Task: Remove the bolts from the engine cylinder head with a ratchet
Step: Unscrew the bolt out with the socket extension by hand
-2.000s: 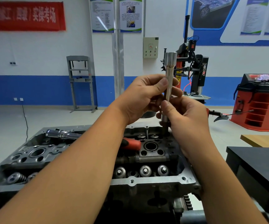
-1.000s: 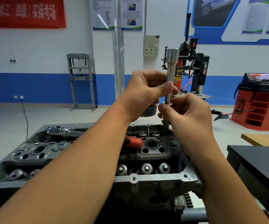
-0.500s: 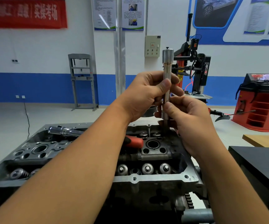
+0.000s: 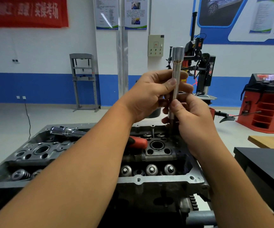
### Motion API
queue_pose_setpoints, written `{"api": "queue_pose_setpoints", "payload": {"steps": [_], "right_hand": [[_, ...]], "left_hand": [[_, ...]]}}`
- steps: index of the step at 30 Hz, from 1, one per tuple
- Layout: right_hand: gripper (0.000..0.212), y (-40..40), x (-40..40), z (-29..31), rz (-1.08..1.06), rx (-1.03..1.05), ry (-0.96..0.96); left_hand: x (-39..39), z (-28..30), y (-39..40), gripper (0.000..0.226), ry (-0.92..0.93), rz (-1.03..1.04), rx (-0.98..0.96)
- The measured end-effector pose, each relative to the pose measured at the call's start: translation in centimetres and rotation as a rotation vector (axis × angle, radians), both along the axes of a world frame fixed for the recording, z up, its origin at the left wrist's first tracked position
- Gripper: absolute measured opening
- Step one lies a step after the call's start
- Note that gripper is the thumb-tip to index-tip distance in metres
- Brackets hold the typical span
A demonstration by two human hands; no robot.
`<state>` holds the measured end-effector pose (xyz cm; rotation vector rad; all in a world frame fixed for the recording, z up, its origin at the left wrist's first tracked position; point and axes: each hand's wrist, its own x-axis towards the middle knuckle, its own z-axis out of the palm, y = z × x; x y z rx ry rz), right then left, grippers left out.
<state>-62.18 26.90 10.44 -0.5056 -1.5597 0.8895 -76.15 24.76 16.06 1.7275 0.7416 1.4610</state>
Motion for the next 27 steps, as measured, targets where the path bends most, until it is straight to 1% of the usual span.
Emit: {"api": "queue_pose_setpoints", "payload": {"steps": [2,3,4,5,6,7,9,10,12,13,15,17,20,22,24,25,27], "right_hand": [[0.019,-0.22,-0.02,0.07,0.038,-0.022,0.022],[0.014,-0.24,0.06,0.01,0.044,-0.023,0.026],[0.005,-0.27,0.17,-0.01,0.032,-0.025,0.026],[0.007,-0.18,0.28,-0.08,-0.003,-0.018,0.023],[0.015,-0.18,0.31,-0.12,-0.043,-0.011,0.019],[0.018,-0.07,0.31,-0.16,-0.069,0.002,0.014],[0.011,0.04,0.25,-0.22,-0.077,0.016,0.019],[0.003,-0.03,0.20,-0.16,-0.063,0.016,0.024],[0.014,-0.10,0.12,-0.05,-0.045,0.023,0.036],[0.017,-0.07,0.11,-0.03,-0.041,0.033,0.027],[0.014,0.01,0.09,-0.03,-0.040,0.044,0.014],[0.016,-0.11,0.04,-0.03,-0.007,0.013,0.051],[0.008,-0.40,0.20,0.03,0.044,-0.019,0.068],[0.026,-0.36,0.37,-0.14,-0.018,-0.017,0.067],[0.040,-0.14,0.41,-0.29,-0.143,-0.024,0.060],[0.041,-0.03,0.41,-0.34,-0.193,-0.010,0.035],[0.034,-0.02,0.25,-0.33,-0.240,0.031,-0.014]], "left_hand": [[0.00,0.12,-0.07,0.015,0.016,0.065,0.029],[-0.03,0.27,-0.11,0.007,0.023,0.111,0.045],[-0.04,0.35,-0.15,0.009,0.015,0.157,0.054],[-0.08,0.39,-0.17,0.020,-0.003,0.198,0.064],[-0.26,0.40,-0.03,0.026,-0.017,0.223,0.073],[-0.35,0.37,0.05,0.026,-0.025,0.215,0.074],[-0.28,0.33,0.00,0.009,0.007,0.123,0.042],[-0.21,0.26,-0.07,0.009,0.027,0.067,0.005],[-0.04,0.12,-0.25,0.020,0.048,0.002,-0.037],[-0.02,0.10,-0.27,0.022,0.050,0.002,-0.034],[0.01,0.06,-0.31,0.020,0.058,0.057,0.003],[0.08,0.09,-0.38,0.015,0.055,0.097,0.034],[0.15,0.04,-0.40,0.014,0.056,0.117,0.064],[0.15,0.01,-0.38,0.014,0.058,0.110,0.078],[0.15,-0.09,-0.26,0.014,0.069,0.125,0.099],[0.20,-0.09,-0.27,0.014,0.069,0.139,0.106],[0.18,-0.14,-0.29,0.013,0.060,0.164,0.115]]}}
